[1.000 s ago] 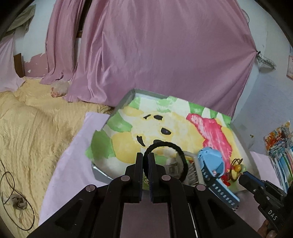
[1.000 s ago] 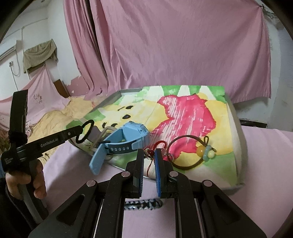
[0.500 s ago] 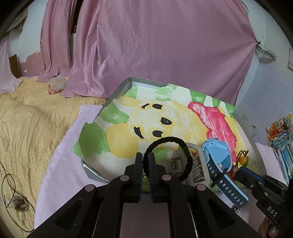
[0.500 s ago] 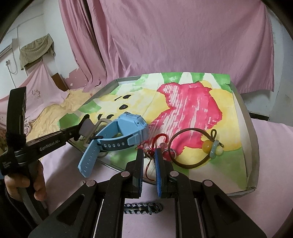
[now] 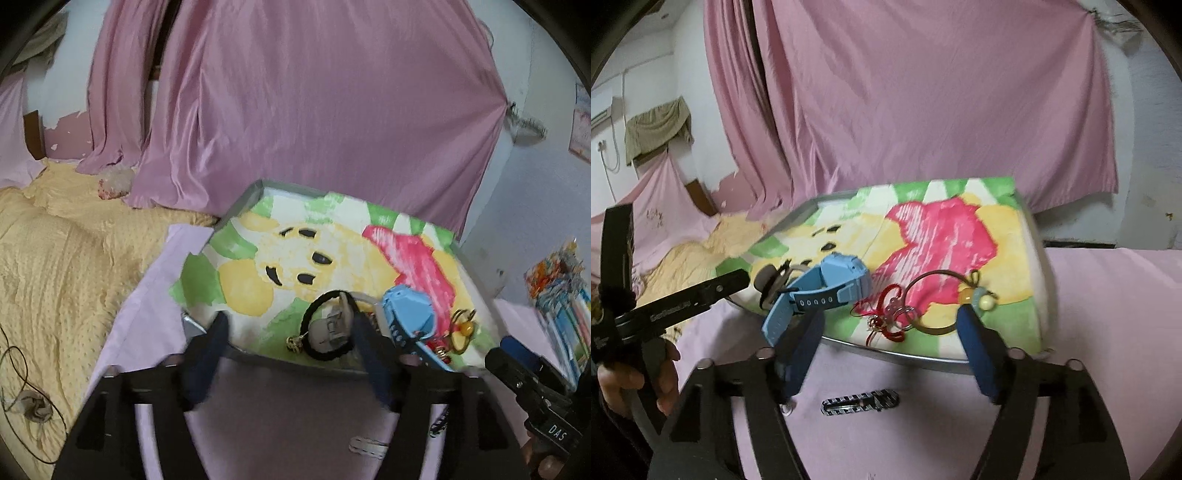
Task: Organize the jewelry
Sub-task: 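Withdraw both open tools from the tray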
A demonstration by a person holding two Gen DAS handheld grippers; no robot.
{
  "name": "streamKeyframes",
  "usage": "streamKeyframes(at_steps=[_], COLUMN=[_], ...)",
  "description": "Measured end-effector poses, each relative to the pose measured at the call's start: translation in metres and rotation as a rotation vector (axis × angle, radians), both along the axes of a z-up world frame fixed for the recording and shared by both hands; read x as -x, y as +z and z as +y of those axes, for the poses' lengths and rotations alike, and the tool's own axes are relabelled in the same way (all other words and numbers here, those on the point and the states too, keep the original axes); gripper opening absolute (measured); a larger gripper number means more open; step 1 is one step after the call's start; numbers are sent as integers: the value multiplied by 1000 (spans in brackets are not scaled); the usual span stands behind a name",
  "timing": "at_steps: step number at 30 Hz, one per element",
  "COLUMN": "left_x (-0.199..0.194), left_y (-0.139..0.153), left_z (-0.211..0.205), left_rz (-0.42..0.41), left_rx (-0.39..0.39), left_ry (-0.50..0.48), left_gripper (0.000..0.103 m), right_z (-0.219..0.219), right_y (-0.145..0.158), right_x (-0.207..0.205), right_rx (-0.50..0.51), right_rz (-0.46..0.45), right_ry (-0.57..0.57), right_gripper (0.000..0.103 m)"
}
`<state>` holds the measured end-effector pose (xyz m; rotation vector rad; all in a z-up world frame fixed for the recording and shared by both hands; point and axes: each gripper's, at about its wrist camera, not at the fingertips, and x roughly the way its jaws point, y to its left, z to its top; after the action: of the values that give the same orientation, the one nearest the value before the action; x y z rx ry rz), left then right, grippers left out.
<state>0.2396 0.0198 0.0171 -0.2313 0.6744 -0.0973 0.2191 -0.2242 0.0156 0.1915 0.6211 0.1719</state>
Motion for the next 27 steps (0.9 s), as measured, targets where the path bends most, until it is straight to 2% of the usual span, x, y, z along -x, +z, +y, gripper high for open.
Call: streamKeyframes(at_steps=[1,5,10,15,27], left_x=[7,24,52,80,114], left_y=[3,9,16,21,17], left_z=[2,3,-5,-16,-25], left_rz=[-26,-73,-155,-245,-264], left_rx=[19,38,-16,-74,-121], left_ry=[7,2,-11,-28,-54], left_gripper=[86,95,99,102,102], right_z=[-2,-9,-18,-20,-30], right_y=[2,10,19,24,23], right_x=[6,26,56,83,118], right_rx=[-2,-9,-8,47,65], right_rz=[-15,-78,-153,-207,-218], right_ry=[-9,-43,-79,-106,-129], right_gripper=[74,93,96,97,99])
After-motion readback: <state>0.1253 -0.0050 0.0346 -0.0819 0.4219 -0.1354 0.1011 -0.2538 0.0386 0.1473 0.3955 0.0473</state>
